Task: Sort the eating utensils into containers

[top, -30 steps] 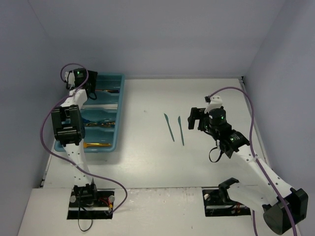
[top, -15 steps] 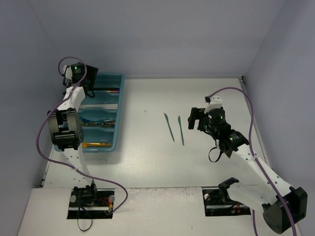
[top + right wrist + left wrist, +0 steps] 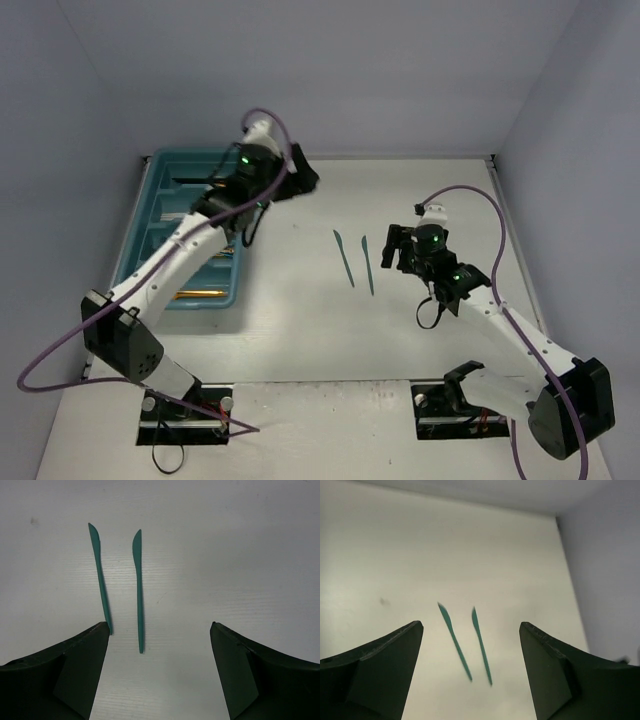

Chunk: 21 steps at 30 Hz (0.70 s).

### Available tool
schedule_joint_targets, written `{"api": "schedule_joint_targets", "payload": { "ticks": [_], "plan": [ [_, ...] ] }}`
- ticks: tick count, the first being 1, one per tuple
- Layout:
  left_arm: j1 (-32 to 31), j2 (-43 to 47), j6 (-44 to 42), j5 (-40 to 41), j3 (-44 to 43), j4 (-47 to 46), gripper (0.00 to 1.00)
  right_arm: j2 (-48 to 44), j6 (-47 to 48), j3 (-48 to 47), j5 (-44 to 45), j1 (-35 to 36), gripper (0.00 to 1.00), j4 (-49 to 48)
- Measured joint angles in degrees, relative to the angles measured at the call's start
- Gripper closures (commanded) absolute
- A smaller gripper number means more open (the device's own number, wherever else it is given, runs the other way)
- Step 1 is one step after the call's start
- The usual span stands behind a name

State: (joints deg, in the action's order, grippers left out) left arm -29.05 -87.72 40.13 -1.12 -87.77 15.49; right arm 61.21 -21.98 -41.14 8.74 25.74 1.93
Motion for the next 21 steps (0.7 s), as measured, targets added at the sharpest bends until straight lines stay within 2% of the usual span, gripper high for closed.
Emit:
{"api": "schedule_joint_targets", "payload": {
  "ticks": [3,7,18,21],
  "plan": [
    [-9.85,-1.10,-2.12,2.53,4.01,2.09,0.25,-1.46,-1.39,1.95,1.67,-0.26,0.21,0.09],
    [-15.77,-7.87,-2.45,6.49,5.21,4.66,0.25,-5.24,-2.76,4.13,2.84,-0.46,0.21,0.14],
    [-18.96,-26.74,0.40,13.08,0.32,5.64,0.26,-17.97,-6.93,8.81,4.20,-0.65,0.21,3.50],
    [-18.96,-29.78,0.99,13.74,-1.78,5.60,0.30,-19.75,-7.50,9.34,4.38,-0.65,0.21,4.68]
  ]
}}
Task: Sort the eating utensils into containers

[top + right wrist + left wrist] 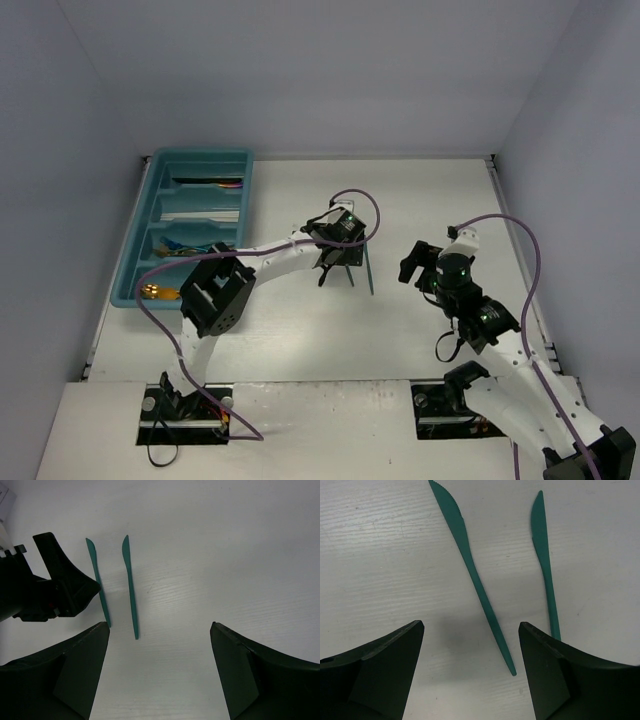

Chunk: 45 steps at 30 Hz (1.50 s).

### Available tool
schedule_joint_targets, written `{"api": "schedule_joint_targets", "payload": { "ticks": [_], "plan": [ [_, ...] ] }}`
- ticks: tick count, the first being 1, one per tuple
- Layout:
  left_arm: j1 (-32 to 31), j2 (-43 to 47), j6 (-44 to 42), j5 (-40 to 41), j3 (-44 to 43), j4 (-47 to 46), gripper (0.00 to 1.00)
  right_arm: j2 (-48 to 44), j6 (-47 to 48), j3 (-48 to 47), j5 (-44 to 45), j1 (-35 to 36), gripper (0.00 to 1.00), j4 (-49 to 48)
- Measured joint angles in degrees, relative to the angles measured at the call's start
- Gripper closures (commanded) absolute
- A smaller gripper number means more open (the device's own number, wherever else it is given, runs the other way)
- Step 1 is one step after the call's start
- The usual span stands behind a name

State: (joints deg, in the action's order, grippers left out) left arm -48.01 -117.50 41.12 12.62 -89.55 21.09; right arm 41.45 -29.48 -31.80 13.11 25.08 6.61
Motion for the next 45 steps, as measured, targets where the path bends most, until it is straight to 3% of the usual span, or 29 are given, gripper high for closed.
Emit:
{"api": "schedule_joint_targets", "payload": {
  "ticks": [8,17,30,39,45],
  "plan": [
    [0.00,-6.28,0.66,1.08,-5.66,0.45,0.39,-1.35,-0.75,0.69,0.19,0.00,0.20,2.04],
    [0.12,-7.69,1.48,2.08,-5.93,0.91,0.50,-1.50,-0.83,0.71,0.19,0.00,0.20,2.42],
    [1.46,-5.47,3.06,2.34,-1.63,-1.00,0.99,-1.56,-1.02,0.71,0.29,0.00,0.20,2.71],
    [4.48,0.49,2.76,-0.85,5.05,-0.43,1.00,-0.68,-1.02,0.71,0.65,-0.02,0.20,2.73],
    [10.29,12.31,2.82,-3.24,7.01,0.30,1.00,-0.68,-0.95,0.71,1.08,-0.02,0.20,2.73]
  ]
}}
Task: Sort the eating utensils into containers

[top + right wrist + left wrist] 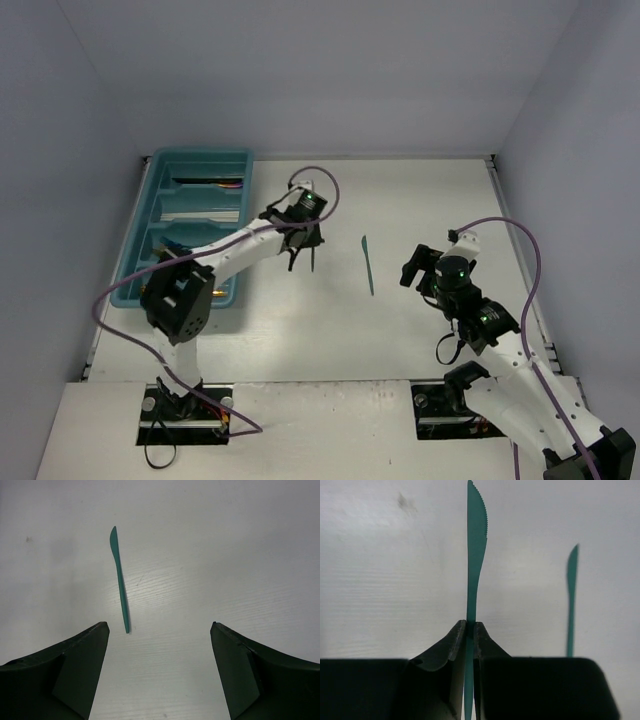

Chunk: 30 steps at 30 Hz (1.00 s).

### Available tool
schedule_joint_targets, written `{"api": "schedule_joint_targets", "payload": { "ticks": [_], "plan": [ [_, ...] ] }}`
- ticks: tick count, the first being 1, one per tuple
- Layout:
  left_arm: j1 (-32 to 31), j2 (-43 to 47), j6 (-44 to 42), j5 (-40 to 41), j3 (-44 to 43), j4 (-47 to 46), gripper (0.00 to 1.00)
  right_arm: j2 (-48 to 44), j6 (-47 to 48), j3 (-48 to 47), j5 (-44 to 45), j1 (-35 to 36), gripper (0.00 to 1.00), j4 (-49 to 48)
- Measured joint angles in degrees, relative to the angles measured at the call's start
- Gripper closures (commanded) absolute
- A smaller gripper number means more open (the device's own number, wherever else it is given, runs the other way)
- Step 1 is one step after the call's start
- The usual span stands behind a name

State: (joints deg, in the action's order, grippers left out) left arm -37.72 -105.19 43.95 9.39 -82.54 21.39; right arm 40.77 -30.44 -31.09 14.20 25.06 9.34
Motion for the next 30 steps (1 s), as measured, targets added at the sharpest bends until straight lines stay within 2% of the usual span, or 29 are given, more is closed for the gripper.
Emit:
{"api": "schedule_joint_targets", "payload": {
  "ticks": [6,11,19,26,30],
  "plan": [
    [11.80,12.35,2.86,-1.36,-0.23,-3.53,1.00,0.31,0.04,0.00,0.27,-0.02,0.20,0.00],
    [22.03,14.88,7.49,-0.32,-0.35,-7.52,1.00,0.95,0.07,0.02,0.63,-0.02,0.19,0.00],
    [30.78,8.56,19.70,2.19,-0.35,-15.18,1.00,2.89,0.34,0.04,1.42,-0.02,0.19,0.00],
    [33.43,0.73,28.86,7.34,-0.66,-20.15,1.00,3.65,0.46,0.04,1.48,-0.02,0.20,0.00],
    [34.07,-4.21,31.38,11.21,-4.75,-21.13,1.00,3.92,0.46,0.04,1.53,-0.02,0.19,-0.02]
  ]
}}
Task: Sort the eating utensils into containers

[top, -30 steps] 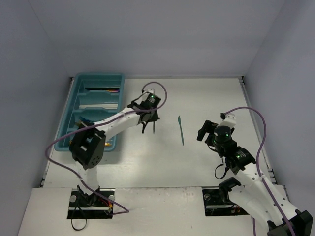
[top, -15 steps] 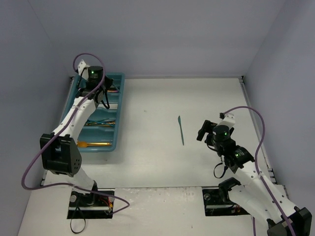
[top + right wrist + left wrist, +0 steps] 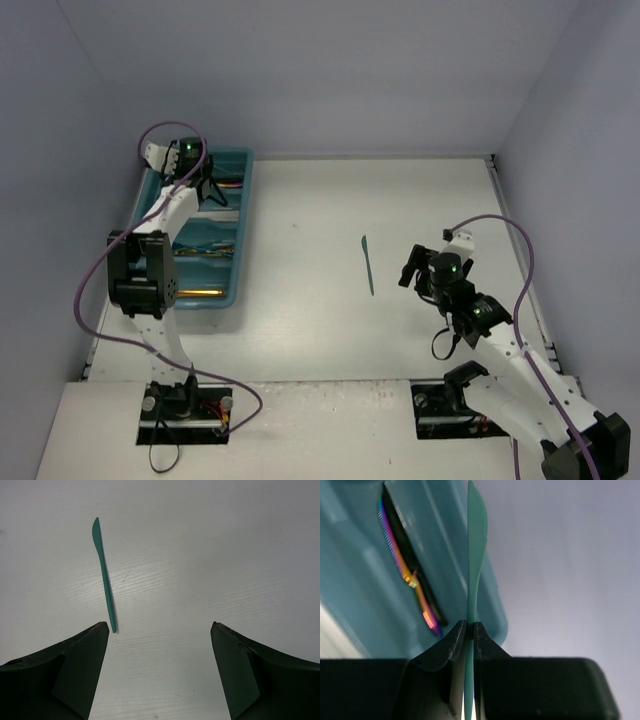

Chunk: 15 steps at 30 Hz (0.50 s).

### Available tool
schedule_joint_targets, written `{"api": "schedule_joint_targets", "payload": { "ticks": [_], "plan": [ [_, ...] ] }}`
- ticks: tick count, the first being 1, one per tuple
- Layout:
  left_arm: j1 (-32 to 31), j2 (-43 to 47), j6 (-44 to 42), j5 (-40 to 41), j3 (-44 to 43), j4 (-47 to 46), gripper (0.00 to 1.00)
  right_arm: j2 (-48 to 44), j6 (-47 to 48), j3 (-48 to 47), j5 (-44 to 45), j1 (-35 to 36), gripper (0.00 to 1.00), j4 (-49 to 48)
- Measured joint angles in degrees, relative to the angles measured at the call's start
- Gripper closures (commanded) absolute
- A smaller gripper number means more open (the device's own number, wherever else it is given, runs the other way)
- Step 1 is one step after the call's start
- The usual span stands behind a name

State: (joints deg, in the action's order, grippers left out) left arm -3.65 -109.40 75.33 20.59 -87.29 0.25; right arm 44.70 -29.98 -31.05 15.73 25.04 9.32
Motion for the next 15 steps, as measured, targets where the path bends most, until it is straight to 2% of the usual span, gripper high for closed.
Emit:
{"api": "schedule_joint_targets", "payload": {
  "ticks": [5,10,15],
  "plan": [
    [0.99,-6.09,2.16,2.27,-6.12,-1.51,0.98,0.79,0.00,0.00,0.04,0.00,0.19,0.00],
    [1.65,-10.48,3.78,3.38,-8.58,-1.81,0.97,1.37,0.02,0.00,0.08,0.00,0.19,0.00],
    [1.81,-13.40,4.81,3.47,-8.98,-1.81,0.85,2.73,0.04,0.00,0.09,0.00,0.19,0.00]
  ]
}}
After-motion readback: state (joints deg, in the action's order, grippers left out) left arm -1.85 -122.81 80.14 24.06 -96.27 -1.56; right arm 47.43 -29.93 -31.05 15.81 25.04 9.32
